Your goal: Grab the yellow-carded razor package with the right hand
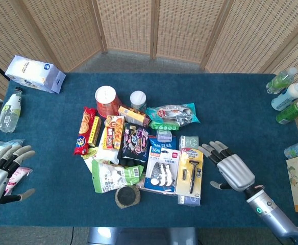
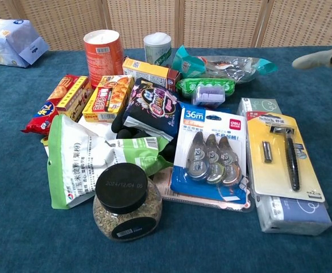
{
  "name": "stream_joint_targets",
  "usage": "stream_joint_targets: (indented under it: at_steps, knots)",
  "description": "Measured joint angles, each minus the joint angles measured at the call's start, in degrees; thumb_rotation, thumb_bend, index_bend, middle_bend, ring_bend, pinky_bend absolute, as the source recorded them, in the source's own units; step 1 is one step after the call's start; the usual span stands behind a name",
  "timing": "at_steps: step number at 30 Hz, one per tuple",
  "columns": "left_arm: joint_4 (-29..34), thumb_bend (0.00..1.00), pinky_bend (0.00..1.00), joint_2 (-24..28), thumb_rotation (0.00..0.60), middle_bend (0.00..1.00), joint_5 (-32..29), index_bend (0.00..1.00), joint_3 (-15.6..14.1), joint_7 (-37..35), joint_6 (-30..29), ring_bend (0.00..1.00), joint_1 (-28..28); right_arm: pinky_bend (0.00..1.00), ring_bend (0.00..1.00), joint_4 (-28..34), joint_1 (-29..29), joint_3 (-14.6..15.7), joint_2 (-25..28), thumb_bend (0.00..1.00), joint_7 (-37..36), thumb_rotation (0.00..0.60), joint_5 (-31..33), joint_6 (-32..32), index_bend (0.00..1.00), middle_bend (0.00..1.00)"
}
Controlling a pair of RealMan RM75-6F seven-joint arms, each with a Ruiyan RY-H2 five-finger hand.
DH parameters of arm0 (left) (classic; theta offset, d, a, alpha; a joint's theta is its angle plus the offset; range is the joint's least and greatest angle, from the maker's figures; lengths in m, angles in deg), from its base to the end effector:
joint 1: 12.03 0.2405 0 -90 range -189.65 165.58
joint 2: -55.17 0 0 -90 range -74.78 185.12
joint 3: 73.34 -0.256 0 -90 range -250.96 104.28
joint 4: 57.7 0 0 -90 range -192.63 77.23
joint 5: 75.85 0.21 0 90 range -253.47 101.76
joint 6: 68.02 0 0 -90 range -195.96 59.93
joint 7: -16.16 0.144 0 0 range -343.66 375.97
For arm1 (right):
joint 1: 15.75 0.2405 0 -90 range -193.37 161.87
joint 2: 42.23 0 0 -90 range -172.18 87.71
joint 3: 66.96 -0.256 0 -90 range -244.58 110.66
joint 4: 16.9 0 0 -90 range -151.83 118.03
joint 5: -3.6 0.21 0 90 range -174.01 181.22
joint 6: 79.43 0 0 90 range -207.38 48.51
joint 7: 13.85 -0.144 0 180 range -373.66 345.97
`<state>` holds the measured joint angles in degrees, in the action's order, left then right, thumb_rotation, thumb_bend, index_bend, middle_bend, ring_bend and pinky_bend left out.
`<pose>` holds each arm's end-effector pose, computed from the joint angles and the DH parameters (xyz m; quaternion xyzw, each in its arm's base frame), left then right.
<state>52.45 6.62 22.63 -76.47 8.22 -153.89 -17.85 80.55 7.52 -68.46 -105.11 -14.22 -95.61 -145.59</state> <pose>-0.2425 0.1563 0.1914 -0.6362 -0.4191 -0.4464 0.4693 -0.2185 -0.2429 0.1007 0.7762 -0.3192 0.3938 0.3749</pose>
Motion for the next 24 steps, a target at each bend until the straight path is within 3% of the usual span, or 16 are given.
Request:
stream_joint_targets:
  at_steps: [10, 24]
  knots:
    - [1.0, 0.17, 0.0, 1.0, 0.6, 0.15, -0.6, 0.16, -0.3, -0.5, -0.3, 0.11, 0.6, 0.12, 0.0, -2.1, 6.0, 1.7, -1.8, 0.17, 2.6, 0.6, -1.7, 8.7, 0.0, 0.0]
    - [0.4, 0.17, 0.0, 0.9, 0.6, 0.15, -0.6, 0.16, -0.4, -1.9, -0.8, 0.11, 1.0, 0.12, 0.0, -3.2, 9.6, 3.0, -1.8, 0.17, 4.6, 0.6, 0.3, 14.3, 0.0, 0.0]
